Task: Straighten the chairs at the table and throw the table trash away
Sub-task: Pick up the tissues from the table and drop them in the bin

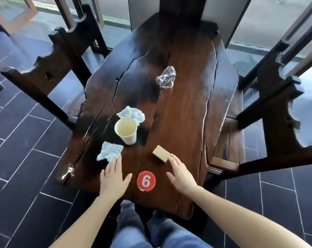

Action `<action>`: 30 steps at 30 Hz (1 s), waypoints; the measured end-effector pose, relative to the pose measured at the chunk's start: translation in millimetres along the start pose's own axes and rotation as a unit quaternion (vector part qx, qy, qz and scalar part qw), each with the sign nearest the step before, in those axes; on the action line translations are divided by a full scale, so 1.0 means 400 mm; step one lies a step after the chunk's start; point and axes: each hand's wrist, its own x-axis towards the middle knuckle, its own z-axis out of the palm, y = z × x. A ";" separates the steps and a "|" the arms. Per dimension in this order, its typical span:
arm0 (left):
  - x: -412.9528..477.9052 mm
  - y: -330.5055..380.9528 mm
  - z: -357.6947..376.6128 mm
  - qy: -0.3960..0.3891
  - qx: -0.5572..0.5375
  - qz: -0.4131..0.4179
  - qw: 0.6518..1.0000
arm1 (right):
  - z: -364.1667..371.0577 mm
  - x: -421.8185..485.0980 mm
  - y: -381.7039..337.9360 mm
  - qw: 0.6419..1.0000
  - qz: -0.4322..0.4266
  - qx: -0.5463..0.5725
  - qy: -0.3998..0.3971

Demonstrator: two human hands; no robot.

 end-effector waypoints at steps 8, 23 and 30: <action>0.176 -0.139 -0.026 -0.017 0.008 0.021 1.000 | 0.040 0.116 -0.054 0.995 0.086 0.005 0.045; 0.292 -0.189 0.035 -0.171 -0.006 0.116 0.978 | 0.164 0.164 -0.075 0.979 0.174 0.009 0.109; 0.277 -0.129 0.054 -0.200 -0.032 0.146 0.968 | 0.202 0.077 -0.074 0.972 0.193 0.049 0.128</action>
